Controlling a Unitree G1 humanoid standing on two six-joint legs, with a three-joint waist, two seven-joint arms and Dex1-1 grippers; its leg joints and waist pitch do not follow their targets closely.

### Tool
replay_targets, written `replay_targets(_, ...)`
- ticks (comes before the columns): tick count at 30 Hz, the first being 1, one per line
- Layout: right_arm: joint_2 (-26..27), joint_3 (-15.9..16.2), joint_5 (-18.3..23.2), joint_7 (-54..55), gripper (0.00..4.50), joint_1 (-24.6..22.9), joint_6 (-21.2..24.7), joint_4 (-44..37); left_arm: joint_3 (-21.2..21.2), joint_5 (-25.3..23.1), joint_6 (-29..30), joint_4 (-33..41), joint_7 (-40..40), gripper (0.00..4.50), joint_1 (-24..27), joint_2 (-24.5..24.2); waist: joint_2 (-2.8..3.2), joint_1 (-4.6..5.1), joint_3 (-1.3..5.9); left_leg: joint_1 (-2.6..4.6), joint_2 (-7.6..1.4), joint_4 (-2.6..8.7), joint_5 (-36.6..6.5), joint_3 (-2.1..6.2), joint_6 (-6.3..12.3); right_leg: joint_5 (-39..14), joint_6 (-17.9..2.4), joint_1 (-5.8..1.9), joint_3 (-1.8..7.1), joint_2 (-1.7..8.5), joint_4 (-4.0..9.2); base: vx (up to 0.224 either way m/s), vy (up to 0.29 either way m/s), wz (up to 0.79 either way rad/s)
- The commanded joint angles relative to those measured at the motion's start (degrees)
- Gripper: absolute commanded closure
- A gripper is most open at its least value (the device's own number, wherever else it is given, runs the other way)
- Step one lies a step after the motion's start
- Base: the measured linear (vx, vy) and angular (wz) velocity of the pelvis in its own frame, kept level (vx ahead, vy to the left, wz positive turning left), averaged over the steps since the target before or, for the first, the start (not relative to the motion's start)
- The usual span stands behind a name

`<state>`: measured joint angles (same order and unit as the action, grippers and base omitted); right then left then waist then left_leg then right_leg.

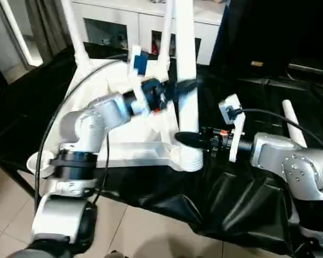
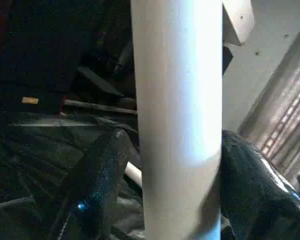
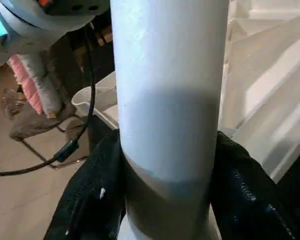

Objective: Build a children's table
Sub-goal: Pick table leg

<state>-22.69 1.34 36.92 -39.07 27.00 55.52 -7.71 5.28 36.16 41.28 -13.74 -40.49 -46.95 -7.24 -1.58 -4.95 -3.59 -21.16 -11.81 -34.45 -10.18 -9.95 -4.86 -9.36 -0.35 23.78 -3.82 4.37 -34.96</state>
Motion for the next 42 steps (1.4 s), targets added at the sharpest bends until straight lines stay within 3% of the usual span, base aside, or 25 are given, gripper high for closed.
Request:
replay_targets(1, 0.31, 0.35, -0.86, 0.90, 2.59, 0.53, -1.27, 0.65, 0.32, -0.86, -0.37, -0.37, 1.87, 1.90, -1.21, 0.40, -0.80, -0.10, 4.51, 0.06, -0.42, 3.51, -6.53, -0.25, -0.07, -15.05, -7.25, -3.77, 2.23, 2.73, 4.22, 0.000, 0.000, 0.00)
replay_targets(10, 0.64, 0.66, -2.26, 1.33, 2.59, 1.01, -2.20, 1.36, 0.95, 0.70, 0.60, 0.18, 2.42, 2.64, -0.88, 1.27, -0.70, -0.05, 4.40, 0.25, -0.52, 3.57, -7.39, -0.25, 0.12, -15.79, -7.56, -3.62, 2.23, 2.73, 4.34, 0.000, 0.000, 0.00)
replay_targets(17, 0.75, 1.14, -4.03, 1.06, 2.59, 1.37, -4.28, 2.26, 1.37, 0.17, -1.28, -0.40, 2.32, 2.70, -1.40, 1.14, -0.91, -0.02, 4.41, 0.18, -0.50, 3.54, -7.25, -0.29, 0.30, -16.22, -7.07, -3.63, 2.23, 2.76, 4.39, 0.000, 0.000, 0.00)
replay_targets(18, 0.94, 0.93, -3.82, 0.90, 2.03, 1.42, -4.41, 2.46, 1.25, 0.06, -1.39, -0.38, 2.02, 2.71, -1.46, 1.06, -0.90, -0.04, 4.45, 0.19, -0.51, 3.54, -7.08, -0.28, 0.38, -15.89, -7.18, -3.64, 2.24, 2.75, 4.30, 0.000, 0.000, 0.00)
replay_targets(25, -2.68, 1.67, -1.61, -6.14, 1.45, 1.53, -4.62, 1.45, -3.85, 0.02, 0.63, 2.66, -5.58, 2.71, -1.50, -2.18, -0.90, -0.15, 4.48, 0.30, -0.67, 3.53, -6.61, -0.29, 0.92, -14.25, -7.93, -3.68, 2.33, 2.78, 4.00, 0.000, 0.000, 0.00)
replay_targets(32, -6.01, 4.06, -1.14, -11.80, 1.38, 0.75, -3.84, 0.41, -5.33, 0.87, 0.90, 3.67, -9.87, 2.71, -2.45, -3.49, -0.93, -0.14, 4.32, 0.23, -0.59, 3.45, -6.97, -0.35, 1.09, -16.09, -8.02, -3.66, 2.30, 2.84, 4.19, 0.000, 0.000, 0.00)
replay_targets(42, -5.26, 4.95, -1.77, -12.29, 1.38, 0.54, -5.35, 1.31, -5.36, 2.25, 1.63, 4.65, -11.61, 2.71, -2.29, -3.17, -0.94, -0.10, 4.43, 0.20, -0.58, 3.38, -6.85, -0.31, 0.87, -15.12, -8.76, -3.72, 2.24, 2.74, 4.06, 0.000, 0.000, 0.00)
